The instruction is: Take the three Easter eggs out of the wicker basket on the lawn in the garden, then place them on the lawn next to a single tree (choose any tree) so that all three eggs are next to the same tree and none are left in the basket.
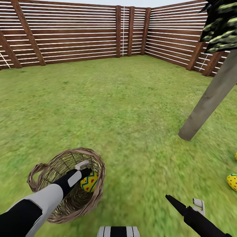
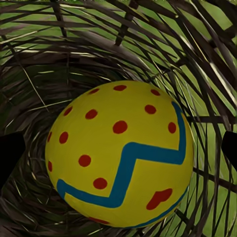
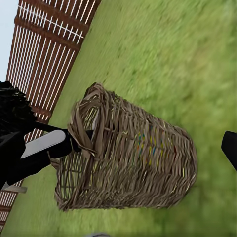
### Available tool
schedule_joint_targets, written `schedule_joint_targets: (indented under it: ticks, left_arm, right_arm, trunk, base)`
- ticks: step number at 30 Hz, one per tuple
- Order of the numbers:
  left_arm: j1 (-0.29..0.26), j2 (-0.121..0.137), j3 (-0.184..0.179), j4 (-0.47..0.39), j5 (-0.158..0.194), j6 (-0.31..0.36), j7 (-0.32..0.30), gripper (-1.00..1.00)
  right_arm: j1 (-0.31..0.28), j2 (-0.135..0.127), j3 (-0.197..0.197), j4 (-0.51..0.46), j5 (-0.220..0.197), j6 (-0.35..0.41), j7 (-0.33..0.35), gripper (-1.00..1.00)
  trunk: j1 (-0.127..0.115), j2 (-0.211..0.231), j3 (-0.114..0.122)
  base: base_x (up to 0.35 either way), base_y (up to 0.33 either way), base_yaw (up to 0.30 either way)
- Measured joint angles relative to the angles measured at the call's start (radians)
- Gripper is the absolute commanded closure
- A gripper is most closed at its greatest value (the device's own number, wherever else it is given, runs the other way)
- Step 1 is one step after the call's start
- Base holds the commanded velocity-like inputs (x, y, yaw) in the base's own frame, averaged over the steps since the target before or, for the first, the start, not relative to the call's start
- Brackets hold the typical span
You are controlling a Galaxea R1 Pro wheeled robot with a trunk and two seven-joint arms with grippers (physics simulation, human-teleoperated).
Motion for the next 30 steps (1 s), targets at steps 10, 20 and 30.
schedule_joint_targets:
  ticks: [10,20,30]
  left_arm:
    - [0.0,0.0,0.001,0.0,0.0,-0.002,0.001,-1.0]
    - [0.0,0.0,0.001,0.0,0.001,-0.002,0.0,-1.0]
    - [0.0,0.0,0.001,-0.001,0.001,-0.004,0.0,-1.0]
  right_arm:
    - [0.0,0.0,0.0,0.0,0.0,0.0,0.0,-1.0]
    - [0.0,0.0,0.0,0.0,-0.001,0.0,0.0,-1.0]
    - [0.0,0.0,0.0,0.0,0.001,0.0,0.0,-1.0]
  trunk:
    - [0.003,-0.002,-0.027]
    - [0.005,-0.003,-0.043]
    - [0.008,-0.004,-0.066]
  base:
    - [0.0,0.0,0.0]
    - [0.0,0.0,0.0]
    - [0.0,0.0,0.0]
